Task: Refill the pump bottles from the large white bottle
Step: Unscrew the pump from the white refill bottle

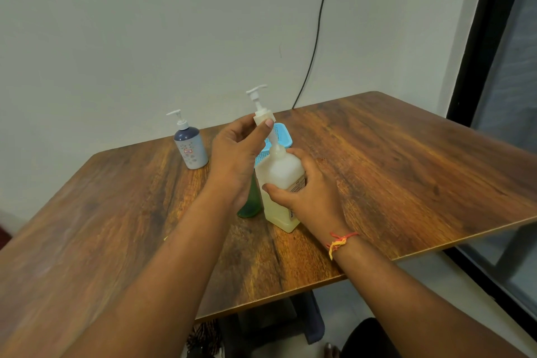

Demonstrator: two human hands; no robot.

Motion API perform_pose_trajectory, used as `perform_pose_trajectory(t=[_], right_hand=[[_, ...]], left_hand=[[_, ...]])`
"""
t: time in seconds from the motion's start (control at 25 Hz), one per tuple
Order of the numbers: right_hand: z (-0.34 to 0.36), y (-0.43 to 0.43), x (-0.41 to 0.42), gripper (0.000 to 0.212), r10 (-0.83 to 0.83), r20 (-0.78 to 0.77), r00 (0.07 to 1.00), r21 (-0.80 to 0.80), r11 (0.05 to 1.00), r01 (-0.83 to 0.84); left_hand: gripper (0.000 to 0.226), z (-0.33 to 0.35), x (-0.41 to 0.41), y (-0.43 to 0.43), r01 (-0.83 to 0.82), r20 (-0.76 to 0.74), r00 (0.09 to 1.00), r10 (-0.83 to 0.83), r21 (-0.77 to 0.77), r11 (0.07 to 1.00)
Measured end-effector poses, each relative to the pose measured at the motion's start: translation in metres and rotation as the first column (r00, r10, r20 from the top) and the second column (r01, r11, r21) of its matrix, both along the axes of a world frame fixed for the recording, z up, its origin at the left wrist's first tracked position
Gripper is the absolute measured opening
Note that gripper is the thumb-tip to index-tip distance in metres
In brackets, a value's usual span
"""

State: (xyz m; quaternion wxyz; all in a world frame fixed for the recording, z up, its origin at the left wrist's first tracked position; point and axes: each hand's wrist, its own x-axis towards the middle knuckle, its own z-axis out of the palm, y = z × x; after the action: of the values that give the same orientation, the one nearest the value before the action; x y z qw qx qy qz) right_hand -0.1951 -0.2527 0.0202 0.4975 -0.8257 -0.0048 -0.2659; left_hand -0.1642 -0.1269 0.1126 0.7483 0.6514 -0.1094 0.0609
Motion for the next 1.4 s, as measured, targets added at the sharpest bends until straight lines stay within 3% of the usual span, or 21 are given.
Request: perform_pose_trajectory(t=[0.2,0.44,0.64,1.4], right_hand=[[-0.001,-0.001,0.0,0.08,0.007,-0.015,1.0,-0.005,1.0,-0.007],[-0.001,-0.001,0.0,0.08,0.011,-0.003,1.0,-0.001,1.0,-0.011],[-0.001,-0.001,0.0,0.08,0.003,-0.012,1.0,-0.012,1.0,-0.003],[-0.005,-0.002,0.003,0.081,-0.01,0.002,1.0,-0.025,1.0,0.01]], left_hand=[[0.032,0.017,-0.001,0.002,-0.032,-0.042,0.999,0.025,-0.18,0.983],[0.01,0.024,-0.001,0.015,-0.055,-0.084,0.996,0.026,-0.359,0.932],[0.015,0.019,0.006,0.03,-0.078,-0.136,0.991,0.009,-0.511,0.856],[0.004,0.048,0.009,0.074,-0.146,-0.037,0.986,0.162,-0.659,0.738]])
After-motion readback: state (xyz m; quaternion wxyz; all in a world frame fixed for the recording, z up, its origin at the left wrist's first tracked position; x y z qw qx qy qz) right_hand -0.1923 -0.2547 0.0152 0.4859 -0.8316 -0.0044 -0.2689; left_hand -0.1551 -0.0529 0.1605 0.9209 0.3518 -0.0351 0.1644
